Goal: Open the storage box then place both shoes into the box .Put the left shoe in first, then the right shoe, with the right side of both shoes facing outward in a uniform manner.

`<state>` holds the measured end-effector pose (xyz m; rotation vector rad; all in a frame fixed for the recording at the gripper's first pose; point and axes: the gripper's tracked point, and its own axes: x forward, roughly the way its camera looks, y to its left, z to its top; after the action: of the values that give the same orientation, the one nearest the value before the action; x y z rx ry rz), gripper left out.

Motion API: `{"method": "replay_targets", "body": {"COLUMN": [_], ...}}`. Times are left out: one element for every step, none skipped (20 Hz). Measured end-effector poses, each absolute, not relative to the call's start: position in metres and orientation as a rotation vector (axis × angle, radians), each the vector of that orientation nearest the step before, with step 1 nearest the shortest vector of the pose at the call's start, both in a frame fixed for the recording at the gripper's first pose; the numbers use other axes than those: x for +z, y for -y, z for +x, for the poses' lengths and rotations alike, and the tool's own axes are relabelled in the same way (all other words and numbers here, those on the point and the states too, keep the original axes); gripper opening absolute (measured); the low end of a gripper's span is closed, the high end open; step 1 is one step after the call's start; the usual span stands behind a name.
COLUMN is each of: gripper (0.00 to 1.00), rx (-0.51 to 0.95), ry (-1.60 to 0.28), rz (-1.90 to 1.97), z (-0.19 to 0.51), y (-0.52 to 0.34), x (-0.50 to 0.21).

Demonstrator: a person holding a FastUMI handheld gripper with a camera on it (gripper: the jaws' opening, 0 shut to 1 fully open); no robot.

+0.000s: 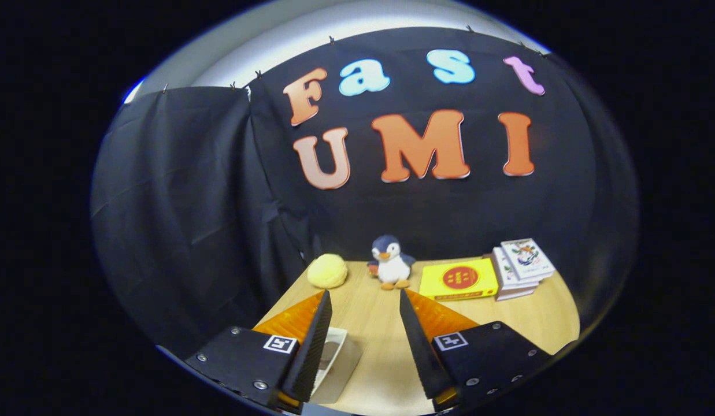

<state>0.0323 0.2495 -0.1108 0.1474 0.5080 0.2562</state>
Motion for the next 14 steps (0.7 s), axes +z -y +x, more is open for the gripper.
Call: {"method": "replay_targets", "body": {"gripper": [0.76,0.77,0.80,0.82,0.83,0.84,0.85,0.86,0.86,0.86,0.88,0.89,0.90,0.91], "rx": [0.237,0.224,0.216,0.211,0.203,0.184,0.167,0.149,0.137,0.127,0.116,0.103,0.101,0.101], "ry": [-0.446,-0.402,-0.361,-0.330,-0.296,-0.261,-0.226,-0.203,-0.188,-0.177,-0.159,-0.143,-0.123,-0.102], "rz": [0.114,0.100,0.106,0.113,0.116,0.108,0.097,0.087,0.084,0.080,0.078,0.079,0.087,0.097], "z": [0.040,0.044,0.044,0.043,0.044,0.048,0.051,0.051,0.051,0.049,0.050,0.050,0.049,0.048], "y": [-0.227,-0.210,-0.195,-0.182,-0.166,-0.147,-0.129,-0.113,-0.099,-0.087,-0.075,-0.065,-0.058,-0.053], "x": [-0.095,-0.083,-0.070,-0.057,-0.046,-0.037,-0.028,-0.020,-0.017,-0.014,-0.010,-0.003,0.002,0.008]}}
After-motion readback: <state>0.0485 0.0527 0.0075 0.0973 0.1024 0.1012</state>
